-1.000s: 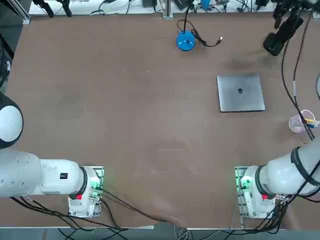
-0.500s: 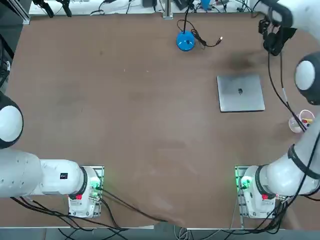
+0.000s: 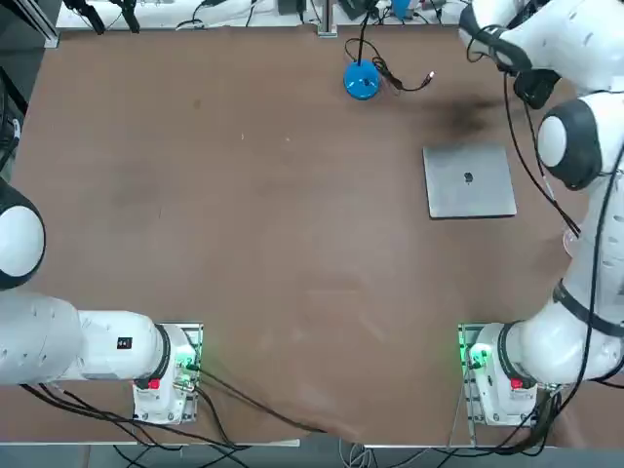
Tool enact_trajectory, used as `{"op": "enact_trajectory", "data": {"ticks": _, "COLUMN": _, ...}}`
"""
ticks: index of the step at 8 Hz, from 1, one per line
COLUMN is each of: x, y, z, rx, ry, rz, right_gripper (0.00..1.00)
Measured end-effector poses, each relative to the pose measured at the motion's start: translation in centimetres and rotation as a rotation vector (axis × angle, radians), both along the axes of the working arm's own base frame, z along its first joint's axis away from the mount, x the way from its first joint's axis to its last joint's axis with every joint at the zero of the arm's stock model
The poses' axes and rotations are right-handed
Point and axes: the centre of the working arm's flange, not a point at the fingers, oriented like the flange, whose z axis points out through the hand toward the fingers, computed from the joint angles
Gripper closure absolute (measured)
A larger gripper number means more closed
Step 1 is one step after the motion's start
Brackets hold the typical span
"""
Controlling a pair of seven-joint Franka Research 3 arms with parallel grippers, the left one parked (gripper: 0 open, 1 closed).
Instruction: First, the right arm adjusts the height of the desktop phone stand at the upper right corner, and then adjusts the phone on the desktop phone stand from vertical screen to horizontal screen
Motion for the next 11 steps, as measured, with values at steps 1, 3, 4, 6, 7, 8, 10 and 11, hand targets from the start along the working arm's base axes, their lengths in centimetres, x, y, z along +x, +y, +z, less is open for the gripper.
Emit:
{"op": "enact_trajectory", "data": {"ticks": 1, "x": 0.3, "y": 0.1, "z": -1.5, "rx": -0.06, "ry": 0.033, "rz": 0.049, "right_gripper": 0.0}}
{"op": "enact_trajectory", "data": {"ticks": 3, "x": 0.8, "y": -0.1, "z": -4.2, "rx": -0.144, "ry": 0.091, "rz": 0.116, "right_gripper": 0.0}}
{"op": "enact_trajectory", "data": {"ticks": 4, "x": 1.2, "y": -0.6, "z": -5.1, "rx": -0.176, "ry": 0.122, "rz": 0.145, "right_gripper": 0.01}}
{"op": "enact_trajectory", "data": {"ticks": 6, "x": 1.5, "y": -1.9, "z": -6.2, "rx": -0.21, "ry": 0.168, "rz": 0.157, "right_gripper": 0.03}}
{"op": "enact_trajectory", "data": {"ticks": 7, "x": 1.4, "y": -2.9, "z": -6.8, "rx": -0.224, "ry": 0.187, "rz": 0.142, "right_gripper": 0.04}}
{"op": "enact_trajectory", "data": {"ticks": 8, "x": 1.3, "y": -3.7, "z": -7.0, "rx": -0.236, "ry": 0.202, "rz": 0.123, "right_gripper": 0.04}}
{"op": "enact_trajectory", "data": {"ticks": 10, "x": 1.8, "y": -4.7, "z": -6.8, "rx": -0.252, "ry": 0.232, "rz": 0.097, "right_gripper": 0.04}}
{"op": "enact_trajectory", "data": {"ticks": 11, "x": 2.0, "y": -5.2, "z": -6.7, "rx": -0.257, "ry": 0.246, "rz": 0.086, "right_gripper": 0.04}}
